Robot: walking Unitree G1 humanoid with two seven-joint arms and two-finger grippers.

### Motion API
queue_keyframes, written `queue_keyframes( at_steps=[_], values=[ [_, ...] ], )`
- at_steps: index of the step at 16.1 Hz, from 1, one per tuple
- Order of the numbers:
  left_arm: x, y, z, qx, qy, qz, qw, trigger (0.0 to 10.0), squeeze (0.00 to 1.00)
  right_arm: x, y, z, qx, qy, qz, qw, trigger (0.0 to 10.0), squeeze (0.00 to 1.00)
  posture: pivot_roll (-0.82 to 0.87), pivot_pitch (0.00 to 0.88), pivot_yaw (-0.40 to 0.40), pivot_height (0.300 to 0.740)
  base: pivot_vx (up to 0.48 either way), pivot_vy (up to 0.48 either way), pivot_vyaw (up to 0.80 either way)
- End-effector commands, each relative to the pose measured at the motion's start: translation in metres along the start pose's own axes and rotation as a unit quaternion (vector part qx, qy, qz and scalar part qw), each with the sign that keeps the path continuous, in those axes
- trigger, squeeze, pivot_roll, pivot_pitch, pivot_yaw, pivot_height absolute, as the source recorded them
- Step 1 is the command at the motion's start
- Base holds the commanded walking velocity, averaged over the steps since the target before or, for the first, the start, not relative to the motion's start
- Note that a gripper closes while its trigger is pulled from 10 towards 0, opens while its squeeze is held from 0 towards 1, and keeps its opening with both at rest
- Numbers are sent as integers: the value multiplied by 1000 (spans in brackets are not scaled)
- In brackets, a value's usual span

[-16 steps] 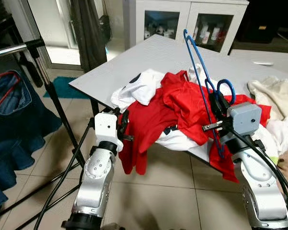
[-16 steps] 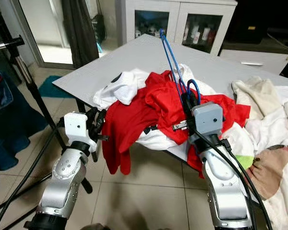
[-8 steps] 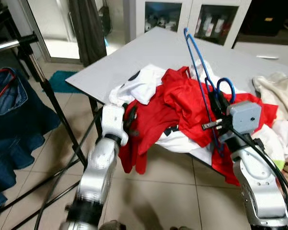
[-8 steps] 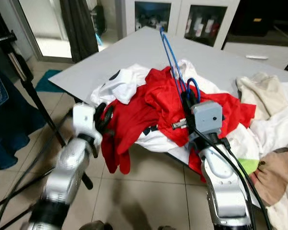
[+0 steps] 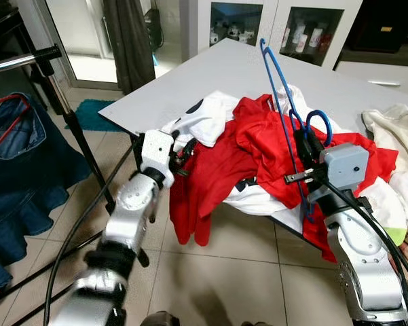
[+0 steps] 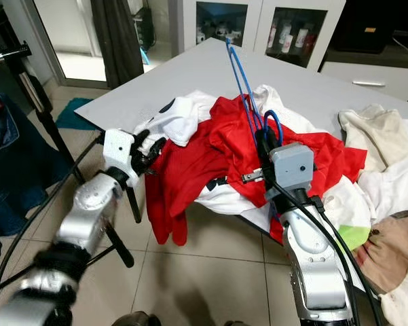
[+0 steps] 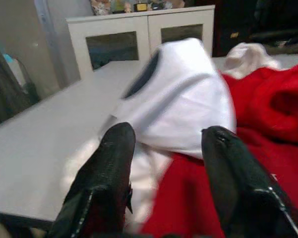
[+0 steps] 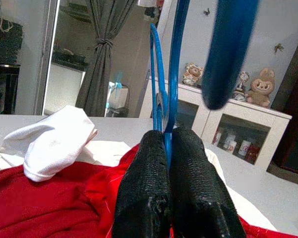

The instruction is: Hang hanger

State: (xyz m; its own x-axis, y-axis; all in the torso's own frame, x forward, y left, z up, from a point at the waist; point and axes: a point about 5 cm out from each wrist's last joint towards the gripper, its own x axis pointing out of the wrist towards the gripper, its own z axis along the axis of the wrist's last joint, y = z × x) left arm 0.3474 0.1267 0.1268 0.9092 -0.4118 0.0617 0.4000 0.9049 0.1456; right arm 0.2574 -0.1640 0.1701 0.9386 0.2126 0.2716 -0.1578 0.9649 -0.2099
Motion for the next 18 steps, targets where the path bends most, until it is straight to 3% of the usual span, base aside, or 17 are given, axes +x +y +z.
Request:
queue_keyframes(
  at_steps=[1, 4, 6, 7, 9, 18],
  values=[
    [5, 6, 9, 25, -16, -5, 1000, 10000, 1000, -1, -1, 4, -6, -7, -3, 1000, 10000, 0, 36, 36, 24, 740, 0, 0, 0],
    [13, 13, 15, 53, -22, -38, 998, 10000, 1000, -3, 1, 6, -5, -8, -2, 1000, 10000, 0, 31, 49, 26, 740, 0, 0, 0],
    [15, 8, 14, 67, -19, -84, 994, 10000, 941, -5, 1, 7, -4, -7, -3, 1000, 10000, 0, 22, 59, 31, 740, 0, 0, 0],
    [16, 4, 12, 77, -16, -113, 990, 10000, 0, -6, 1, 7, -4, -5, -4, 1000, 10000, 0, 16, 66, 34, 740, 0, 0, 0],
    [16, 2, 7, 110, 2, -145, 983, 10000, 0, -10, 2, 9, -4, -3, -6, 1000, 10000, 0, 2, 83, 38, 740, 0, 0, 0],
    [24, 16, 10, 164, 33, -133, 977, 10000, 0, -23, 0, 19, -7, 8, -10, 1000, 10000, 0, -37, 138, 36, 740, 0, 0, 0]
  ],
)
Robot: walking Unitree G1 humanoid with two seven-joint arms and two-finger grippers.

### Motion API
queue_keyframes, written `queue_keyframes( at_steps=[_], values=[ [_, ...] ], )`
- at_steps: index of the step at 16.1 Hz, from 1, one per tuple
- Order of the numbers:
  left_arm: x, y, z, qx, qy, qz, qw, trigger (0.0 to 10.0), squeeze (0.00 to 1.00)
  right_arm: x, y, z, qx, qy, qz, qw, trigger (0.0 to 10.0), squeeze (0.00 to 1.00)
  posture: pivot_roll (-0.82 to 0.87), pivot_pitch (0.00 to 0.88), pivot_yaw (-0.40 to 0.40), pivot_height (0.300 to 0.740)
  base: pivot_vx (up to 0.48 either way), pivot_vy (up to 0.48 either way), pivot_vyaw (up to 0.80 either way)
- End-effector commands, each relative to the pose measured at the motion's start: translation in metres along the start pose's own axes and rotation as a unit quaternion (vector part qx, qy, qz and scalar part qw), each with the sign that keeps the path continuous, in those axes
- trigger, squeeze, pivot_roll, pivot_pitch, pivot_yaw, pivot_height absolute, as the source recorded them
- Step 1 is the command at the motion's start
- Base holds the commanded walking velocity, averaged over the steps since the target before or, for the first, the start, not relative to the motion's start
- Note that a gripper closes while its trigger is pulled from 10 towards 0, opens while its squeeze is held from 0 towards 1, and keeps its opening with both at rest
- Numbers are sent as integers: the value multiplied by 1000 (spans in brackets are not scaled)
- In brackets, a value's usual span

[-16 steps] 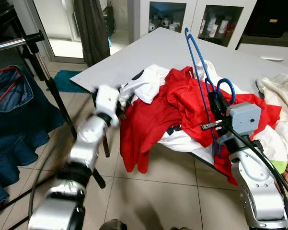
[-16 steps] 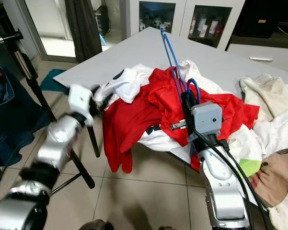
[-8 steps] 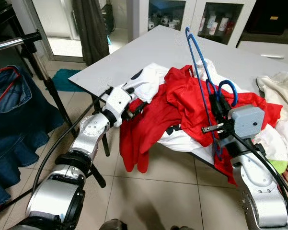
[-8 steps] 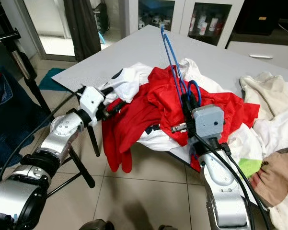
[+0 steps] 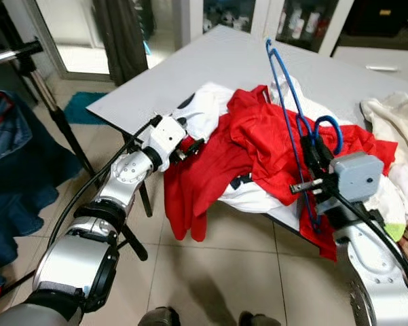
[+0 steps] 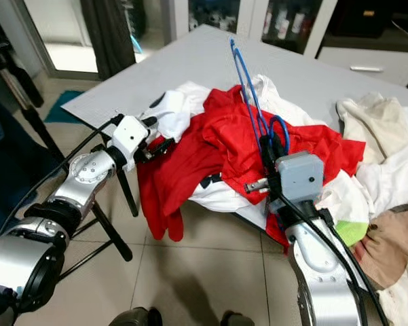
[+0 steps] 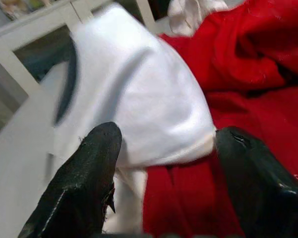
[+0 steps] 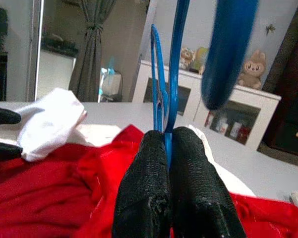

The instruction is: Hang hanger

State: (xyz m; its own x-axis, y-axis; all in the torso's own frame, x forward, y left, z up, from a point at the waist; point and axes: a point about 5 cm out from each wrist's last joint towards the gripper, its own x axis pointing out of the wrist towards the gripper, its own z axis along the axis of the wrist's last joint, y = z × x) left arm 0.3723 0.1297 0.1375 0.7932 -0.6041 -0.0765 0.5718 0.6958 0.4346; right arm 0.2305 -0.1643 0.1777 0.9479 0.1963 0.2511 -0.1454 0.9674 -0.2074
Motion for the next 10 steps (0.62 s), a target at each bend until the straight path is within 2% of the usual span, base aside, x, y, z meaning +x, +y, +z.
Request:
queue_keyframes(
  at_steps=[1, 4, 6, 9, 10],
  values=[
    [1, 1, 2, 17, 5, -11, 1000, 10000, 0, -3, -2, 5, -7, -3, -4, 1000, 10000, 0, -44, 155, 37, 740, 0, 0, 0],
    [1, -1, 0, 23, 12, -18, 1000, 10000, 0, -10, -1, 9, -5, 7, -3, 1000, 10000, 0, -57, 191, 35, 740, 0, 0, 0],
    [3, 2, -2, 32, 30, -6, 999, 10000, 0, -13, 0, 11, -4, 12, -3, 1000, 10000, 0, -65, 208, 33, 740, 0, 0, 0],
    [5, 5, 2, 38, 28, 9, 999, 10000, 0, -14, 0, 12, -4, 16, -4, 1000, 10000, 0, -70, 211, 33, 740, 0, 0, 0],
    [7, 8, 6, 39, 23, 24, 999, 2549, 0, -13, 0, 13, -4, 18, -5, 1000, 10000, 0, -73, 209, 33, 740, 0, 0, 0]
  ],
)
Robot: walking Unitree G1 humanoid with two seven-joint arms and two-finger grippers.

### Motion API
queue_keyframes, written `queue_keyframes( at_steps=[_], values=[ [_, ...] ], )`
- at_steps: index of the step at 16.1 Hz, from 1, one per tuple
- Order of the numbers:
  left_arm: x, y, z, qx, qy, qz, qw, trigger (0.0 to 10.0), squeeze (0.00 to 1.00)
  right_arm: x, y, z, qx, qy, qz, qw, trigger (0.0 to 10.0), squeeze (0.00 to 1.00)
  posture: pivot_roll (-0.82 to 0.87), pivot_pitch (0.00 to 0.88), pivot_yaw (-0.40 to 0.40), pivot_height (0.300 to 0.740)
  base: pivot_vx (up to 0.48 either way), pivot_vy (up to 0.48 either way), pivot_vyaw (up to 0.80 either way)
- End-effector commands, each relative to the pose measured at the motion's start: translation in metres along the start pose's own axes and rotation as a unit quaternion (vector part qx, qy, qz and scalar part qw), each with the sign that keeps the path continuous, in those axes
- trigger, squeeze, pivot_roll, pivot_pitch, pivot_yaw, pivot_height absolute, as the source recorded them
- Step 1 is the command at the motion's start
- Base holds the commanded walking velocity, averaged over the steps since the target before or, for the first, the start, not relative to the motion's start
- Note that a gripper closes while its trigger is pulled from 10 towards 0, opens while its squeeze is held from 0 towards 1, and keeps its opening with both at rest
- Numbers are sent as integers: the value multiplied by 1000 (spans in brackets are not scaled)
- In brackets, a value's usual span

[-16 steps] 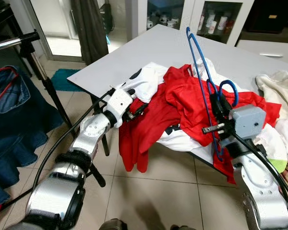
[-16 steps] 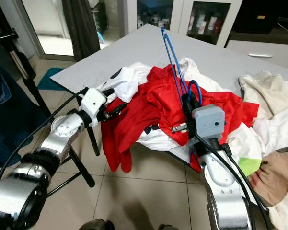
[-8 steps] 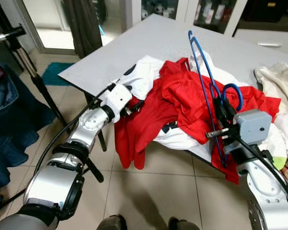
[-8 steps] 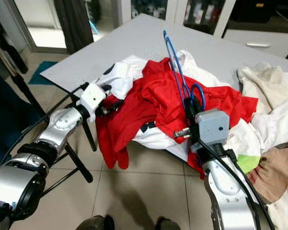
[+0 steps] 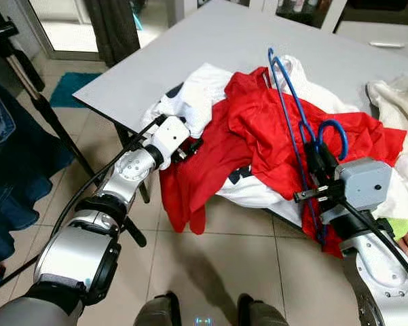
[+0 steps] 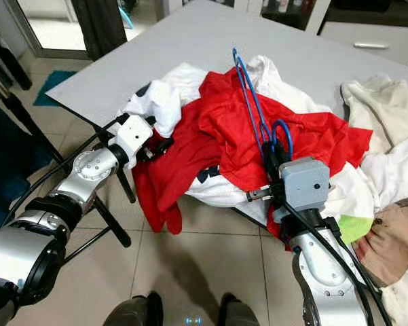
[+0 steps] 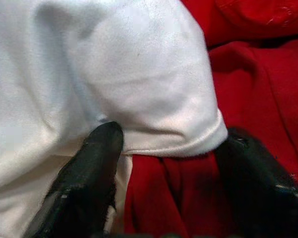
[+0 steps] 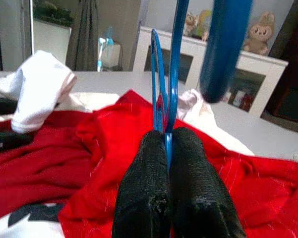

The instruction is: Hang hanger

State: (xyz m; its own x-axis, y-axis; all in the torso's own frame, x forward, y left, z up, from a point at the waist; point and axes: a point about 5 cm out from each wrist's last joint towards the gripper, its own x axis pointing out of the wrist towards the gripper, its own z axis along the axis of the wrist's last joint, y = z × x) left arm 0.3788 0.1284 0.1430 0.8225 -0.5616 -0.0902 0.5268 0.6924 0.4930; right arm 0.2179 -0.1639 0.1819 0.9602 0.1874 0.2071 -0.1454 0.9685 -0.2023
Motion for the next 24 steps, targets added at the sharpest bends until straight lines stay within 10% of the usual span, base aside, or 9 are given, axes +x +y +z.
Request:
queue_keyframes(
  at_steps=[1, 7, 18, 24],
  values=[
    [1, 3, 2, 6, 4, 6, 1000, 0, 0, -2, -2, 5, -7, -5, -5, 1000, 10000, 0, -74, 209, 33, 740, 0, 0, 0],
    [0, 12, 3, 0, 8, 31, 999, 0, 0, 0, -8, 8, -9, -6, -18, 1000, 10000, 0, -79, 202, 35, 740, 0, 0, 0],
    [-5, 82, 59, -112, -135, 156, 972, 0, 0, 6, -12, 6, -10, -10, -14, 1000, 10000, 0, -60, 169, 46, 740, 0, 0, 0],
    [-14, 110, 80, -141, -183, 171, 958, 0, 0, 2, 12, 24, 67, -17, 185, 980, 10000, 0, -49, 146, 65, 740, 0, 0, 0]
  ],
)
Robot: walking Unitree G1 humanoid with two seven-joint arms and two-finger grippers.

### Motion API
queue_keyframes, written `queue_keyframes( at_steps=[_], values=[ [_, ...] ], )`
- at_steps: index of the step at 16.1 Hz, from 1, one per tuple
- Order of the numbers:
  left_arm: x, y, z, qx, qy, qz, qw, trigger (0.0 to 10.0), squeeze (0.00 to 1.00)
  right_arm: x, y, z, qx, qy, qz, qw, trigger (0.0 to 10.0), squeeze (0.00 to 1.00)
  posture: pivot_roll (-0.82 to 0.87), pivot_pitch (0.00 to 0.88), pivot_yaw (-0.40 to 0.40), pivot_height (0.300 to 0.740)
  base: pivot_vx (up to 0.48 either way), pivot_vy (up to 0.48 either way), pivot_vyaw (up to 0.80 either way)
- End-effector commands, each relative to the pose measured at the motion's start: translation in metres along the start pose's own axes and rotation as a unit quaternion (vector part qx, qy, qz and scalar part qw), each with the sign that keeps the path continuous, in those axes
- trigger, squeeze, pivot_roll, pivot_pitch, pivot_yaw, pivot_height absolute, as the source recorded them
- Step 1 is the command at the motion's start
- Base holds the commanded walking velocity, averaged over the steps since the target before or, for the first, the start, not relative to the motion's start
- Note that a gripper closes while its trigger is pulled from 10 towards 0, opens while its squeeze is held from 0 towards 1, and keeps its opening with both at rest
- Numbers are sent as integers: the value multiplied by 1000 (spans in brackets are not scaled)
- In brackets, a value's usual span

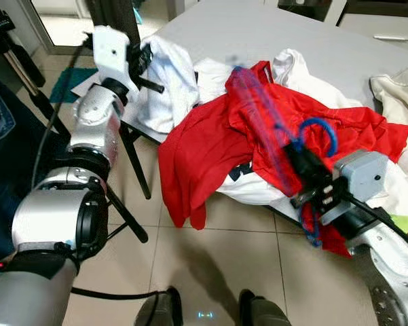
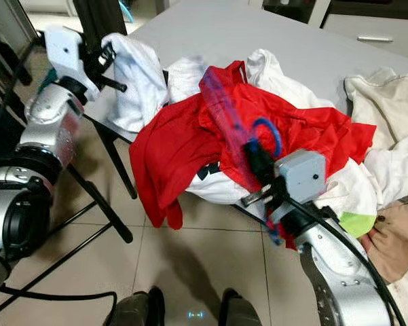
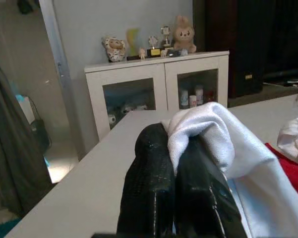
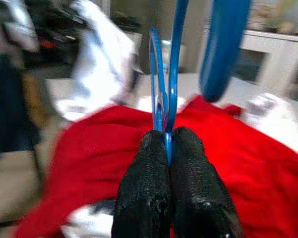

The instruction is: Hang hanger

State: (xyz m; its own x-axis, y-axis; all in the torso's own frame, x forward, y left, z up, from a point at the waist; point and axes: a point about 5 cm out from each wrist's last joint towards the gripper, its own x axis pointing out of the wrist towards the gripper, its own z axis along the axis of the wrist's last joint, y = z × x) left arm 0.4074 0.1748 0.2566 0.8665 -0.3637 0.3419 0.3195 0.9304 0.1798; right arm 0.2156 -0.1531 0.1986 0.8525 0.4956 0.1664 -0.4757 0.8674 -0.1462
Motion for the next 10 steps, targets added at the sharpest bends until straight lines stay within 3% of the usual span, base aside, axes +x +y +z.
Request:
queue_keyframes(
  at_steps=[1, 4, 7, 10],
  values=[
    [5, 4, 12, 3, -17, -5, 1000, 0, 0, 2, 13, 9, 13, -11, 57, 998, 10000, 0, -46, 142, 69, 740, 0, 0, 0],
    [7, 1, 16, 7, -23, -19, 1000, 0, 0, 3, 33, 12, 34, -7, 138, 990, 10000, 0, -35, 131, 72, 740, 0, 0, 0],
    [10, -1, 21, 11, -32, -29, 999, 0, 0, 3, 42, 9, 33, 23, 190, 981, 10000, 0, -34, 125, 72, 740, 0, 0, 0],
    [13, -7, 24, 23, -41, -45, 998, 0, 0, 21, 33, -1, 12, 57, 147, 988, 10000, 0, -24, 111, 68, 740, 0, 0, 0]
  ],
)
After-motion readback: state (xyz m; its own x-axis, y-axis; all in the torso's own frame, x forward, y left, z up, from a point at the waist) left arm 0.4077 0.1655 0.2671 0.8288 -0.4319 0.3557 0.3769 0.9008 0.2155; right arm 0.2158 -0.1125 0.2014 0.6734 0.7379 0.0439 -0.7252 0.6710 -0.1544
